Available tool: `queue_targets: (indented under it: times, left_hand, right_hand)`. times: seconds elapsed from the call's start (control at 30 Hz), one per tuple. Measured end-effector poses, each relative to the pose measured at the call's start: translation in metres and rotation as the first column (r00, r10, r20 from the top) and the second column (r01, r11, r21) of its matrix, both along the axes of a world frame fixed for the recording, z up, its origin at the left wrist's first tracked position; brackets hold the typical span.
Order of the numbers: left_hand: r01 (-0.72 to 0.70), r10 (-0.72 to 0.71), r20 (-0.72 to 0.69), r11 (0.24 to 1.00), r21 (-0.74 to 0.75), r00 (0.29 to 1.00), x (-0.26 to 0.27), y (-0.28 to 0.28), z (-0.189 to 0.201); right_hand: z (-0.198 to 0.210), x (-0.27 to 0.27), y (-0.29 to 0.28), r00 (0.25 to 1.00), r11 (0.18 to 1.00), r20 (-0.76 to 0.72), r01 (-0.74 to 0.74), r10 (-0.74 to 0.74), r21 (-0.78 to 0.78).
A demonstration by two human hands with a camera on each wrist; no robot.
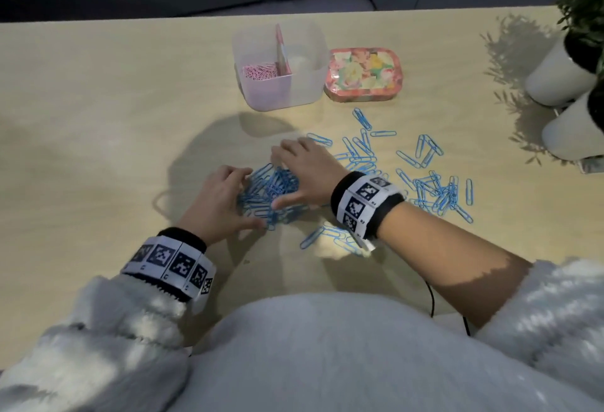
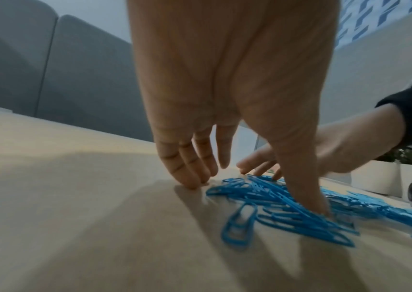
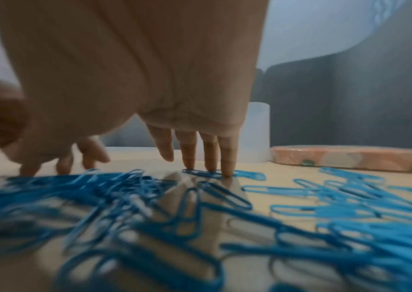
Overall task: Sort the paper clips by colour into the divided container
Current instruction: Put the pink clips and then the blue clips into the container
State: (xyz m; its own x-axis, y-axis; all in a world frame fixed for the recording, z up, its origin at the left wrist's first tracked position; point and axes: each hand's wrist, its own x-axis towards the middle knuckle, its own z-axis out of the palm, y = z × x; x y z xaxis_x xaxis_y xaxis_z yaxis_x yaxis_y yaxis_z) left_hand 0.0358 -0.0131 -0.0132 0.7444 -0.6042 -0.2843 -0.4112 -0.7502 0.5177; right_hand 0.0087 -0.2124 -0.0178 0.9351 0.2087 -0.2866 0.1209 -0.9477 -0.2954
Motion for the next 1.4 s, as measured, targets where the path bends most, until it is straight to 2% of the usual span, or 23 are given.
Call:
queue_targets:
  times: [0.07, 0.13, 0.27, 0.4, 0.47, 0.53, 0.67, 0.77, 0.87, 1.0, 1.07, 1.17, 1.23, 1.33, 1.4]
  left_hand:
    - [0.055, -0.057, 0.05, 0.998, 0.034, 0.997, 0.0, 0.0, 0.0]
    - [0.07, -0.07, 0.093, 0.998, 0.004, 0.993, -0.001, -0.004, 0.002]
    - [0.095, -0.092, 0.119, 0.995, -0.019, 0.989, -0.005, -0.016, 0.003]
    - [0.151, -0.148, 0.158, 0.989, -0.005, 0.976, -0.005, -0.028, 0.005]
    - [0.155, -0.154, 0.175, 0.988, 0.008, 0.972, -0.002, -0.031, 0.006]
    - [0.14, -0.143, 0.17, 0.99, 0.03, 0.975, 0.003, -0.032, 0.006]
    - [0.115, -0.12, 0.124, 0.992, 0.045, 0.985, 0.006, -0.032, 0.008]
    - [0.106, -0.108, 0.108, 0.994, 0.023, 0.988, 0.007, -0.028, 0.011]
    - [0.069, -0.066, 0.083, 0.997, -0.039, 0.994, 0.009, -0.024, 0.016]
    - [0.022, -0.018, 0.048, 0.995, -0.095, 0.999, 0.014, -0.023, 0.025]
    - [0.008, -0.002, 0.047, 0.992, -0.13, 0.999, 0.019, -0.026, 0.03]
    - [-0.007, 0.014, 0.043, 0.988, -0.154, 0.999, 0.032, -0.034, 0.04]
    - [0.006, 0.006, 0.08, 0.988, -0.157, 0.997, 0.042, -0.044, 0.047]
    - [0.005, 0.019, 0.136, 0.985, -0.173, 0.99, 0.059, -0.065, 0.06]
    - [0.016, 0.015, 0.168, 0.983, -0.184, 0.986, 0.072, -0.085, 0.068]
  right_hand:
    - [-0.005, -0.015, 0.014, 0.999, 0.996, 0.0, -0.049, 0.049, -0.08]
    - [-0.01, -0.025, 0.027, 0.999, 0.991, 0.018, -0.048, 0.051, -0.125]
    - [-0.004, -0.027, 0.028, 0.994, 0.996, 0.106, -0.003, 0.012, -0.087]
    - [0.002, -0.028, 0.014, 0.996, 0.994, 0.085, -0.021, 0.03, -0.107]
    - [0.002, -0.025, 0.002, 0.998, 0.997, 0.064, 0.01, -0.005, -0.075]
    - [0.003, -0.021, -0.012, 0.994, 0.993, 0.023, 0.108, -0.109, 0.05]
    - [0.023, -0.014, -0.036, 0.944, 0.876, -0.047, 0.32, -0.325, 0.361]
    - [0.046, 0.011, -0.058, 0.888, 0.721, -0.147, 0.442, -0.436, 0.534]
    - [0.074, 0.051, -0.082, 0.829, 0.623, -0.138, 0.506, -0.541, 0.597]
    - [0.1, 0.104, -0.097, 0.765, 0.49, -0.213, 0.573, -0.608, 0.657]
    - [0.1, 0.124, -0.099, 0.755, 0.513, -0.243, 0.609, -0.61, 0.605]
    - [0.092, 0.143, -0.101, 0.772, 0.606, -0.251, 0.621, -0.584, 0.498]
    - [0.084, 0.153, -0.101, 0.767, 0.618, -0.229, 0.625, -0.599, 0.477]
    - [0.081, 0.165, -0.092, 0.72, 0.543, -0.256, 0.668, -0.645, 0.508]
    - [0.083, 0.164, -0.087, 0.676, 0.467, -0.344, 0.715, -0.652, 0.52]
